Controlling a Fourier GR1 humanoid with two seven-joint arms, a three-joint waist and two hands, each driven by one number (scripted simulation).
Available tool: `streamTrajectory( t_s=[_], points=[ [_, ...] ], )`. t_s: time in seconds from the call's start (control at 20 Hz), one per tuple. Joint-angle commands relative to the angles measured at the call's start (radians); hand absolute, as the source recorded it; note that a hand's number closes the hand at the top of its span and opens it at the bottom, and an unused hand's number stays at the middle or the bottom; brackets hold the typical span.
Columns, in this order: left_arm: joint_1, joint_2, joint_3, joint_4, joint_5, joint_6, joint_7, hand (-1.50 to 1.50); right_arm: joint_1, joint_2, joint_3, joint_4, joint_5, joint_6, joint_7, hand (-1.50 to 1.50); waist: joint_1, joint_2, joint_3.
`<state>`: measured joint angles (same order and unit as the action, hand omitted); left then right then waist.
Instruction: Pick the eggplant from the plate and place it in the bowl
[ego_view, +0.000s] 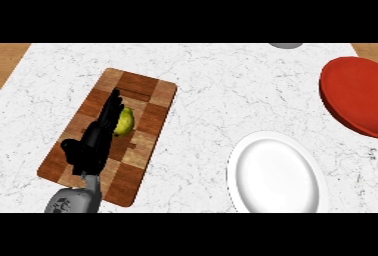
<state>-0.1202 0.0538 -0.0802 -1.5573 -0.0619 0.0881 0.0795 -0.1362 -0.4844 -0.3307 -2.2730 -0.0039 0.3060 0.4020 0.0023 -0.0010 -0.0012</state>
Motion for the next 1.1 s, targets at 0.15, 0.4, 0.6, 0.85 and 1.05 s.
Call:
streamTrajectory(
  t_s=[0.15,0.4,0.6,0.85,1.05],
  points=[
    [-0.004,-0.004,-0.007,-0.07,-0.004,0.005,0.084,0.0,-0.238,-0.108,-0.007,0.24,0.053,-0.019,0.074,1.5,0.01,0.001,0.001],
    [-0.069,-0.025,0.002,0.04,-0.02,0.016,0.028,0.0,-0.344,-0.198,-0.001,0.443,0.125,0.006,0.026,1.5,0.01,0.006,0.001],
    [-0.024,0.004,0.021,-0.009,0.001,-0.011,0.006,0.0,-0.317,-0.205,0.063,0.579,0.309,-0.039,-0.127,1.5,0.015,0.006,0.001],
    [-0.067,0.012,0.035,0.011,0.006,-0.019,0.041,0.0,-0.39,-0.225,0.103,0.84,0.475,-0.151,-0.29,1.5,0.02,0.008,0.002],
    [-0.066,0.02,0.057,0.089,0.03,-0.054,-0.039,0.0,-0.462,-0.263,0.061,1.121,0.494,-0.189,-0.44,1.5,0.022,0.011,0.002]
  ],
)
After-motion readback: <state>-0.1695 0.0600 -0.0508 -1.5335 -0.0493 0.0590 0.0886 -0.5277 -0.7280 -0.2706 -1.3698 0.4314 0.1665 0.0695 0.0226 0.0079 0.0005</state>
